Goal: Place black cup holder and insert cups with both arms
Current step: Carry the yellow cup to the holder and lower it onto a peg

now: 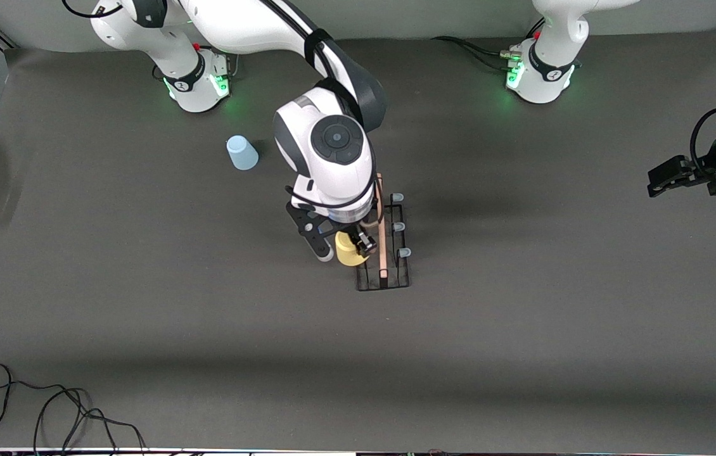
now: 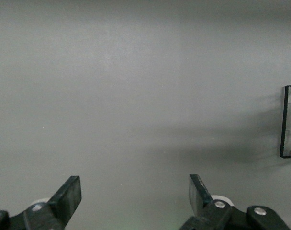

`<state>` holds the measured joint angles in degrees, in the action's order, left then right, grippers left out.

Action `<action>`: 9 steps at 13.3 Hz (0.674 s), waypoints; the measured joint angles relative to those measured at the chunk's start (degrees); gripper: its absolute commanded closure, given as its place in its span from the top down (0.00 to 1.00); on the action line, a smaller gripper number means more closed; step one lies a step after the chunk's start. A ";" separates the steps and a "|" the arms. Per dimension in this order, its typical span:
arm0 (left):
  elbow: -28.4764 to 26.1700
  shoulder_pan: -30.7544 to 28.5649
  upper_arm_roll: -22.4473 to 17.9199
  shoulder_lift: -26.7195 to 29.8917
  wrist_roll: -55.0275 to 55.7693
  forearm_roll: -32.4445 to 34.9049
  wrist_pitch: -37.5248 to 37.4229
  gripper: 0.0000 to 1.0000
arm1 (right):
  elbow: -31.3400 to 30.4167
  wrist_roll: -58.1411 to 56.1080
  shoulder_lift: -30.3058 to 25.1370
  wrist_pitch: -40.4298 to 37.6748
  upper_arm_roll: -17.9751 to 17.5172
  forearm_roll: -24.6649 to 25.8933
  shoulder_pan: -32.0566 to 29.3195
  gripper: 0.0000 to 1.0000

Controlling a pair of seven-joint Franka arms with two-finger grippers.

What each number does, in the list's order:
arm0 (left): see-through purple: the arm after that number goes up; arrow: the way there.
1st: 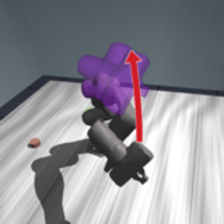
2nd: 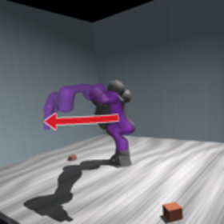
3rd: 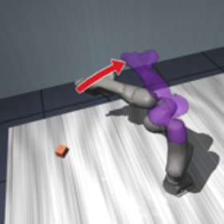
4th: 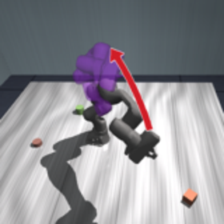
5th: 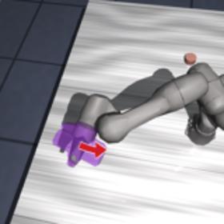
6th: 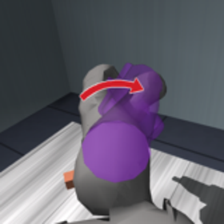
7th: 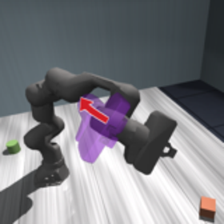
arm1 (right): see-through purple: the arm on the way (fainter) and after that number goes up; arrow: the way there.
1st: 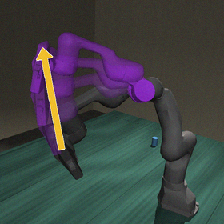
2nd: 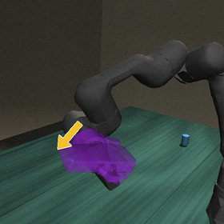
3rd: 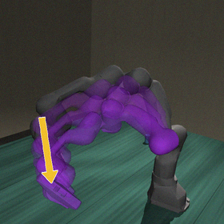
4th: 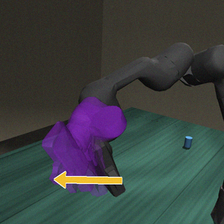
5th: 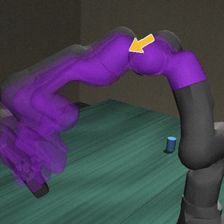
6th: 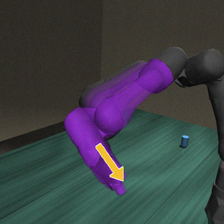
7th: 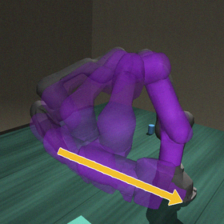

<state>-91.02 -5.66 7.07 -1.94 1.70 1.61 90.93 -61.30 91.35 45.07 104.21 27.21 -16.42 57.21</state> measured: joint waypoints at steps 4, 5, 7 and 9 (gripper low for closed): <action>0.00 -0.04 -0.14 -0.02 0.00 0.00 0.01 1.00 | -0.19 -0.02 1.54 2.02 -0.20 0.00 -0.79 0.01; 0.00 -0.04 -0.14 -0.04 0.00 0.00 0.00 1.00 | -0.20 -0.02 2.14 3.07 -0.30 -0.02 -0.79 0.01; -0.01 -0.04 -0.14 -0.05 -0.01 0.00 0.00 1.00 | -0.21 -0.02 3.27 4.82 -0.66 -0.07 -0.78 0.01; -0.01 -0.04 -0.14 -0.05 -0.01 0.00 0.00 1.00 | -0.24 -0.02 4.56 5.94 -1.35 -0.10 -0.77 0.02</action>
<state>-91.03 -5.70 6.92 -1.99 1.70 1.61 90.94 -61.54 91.34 49.63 110.15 25.86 -16.52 56.43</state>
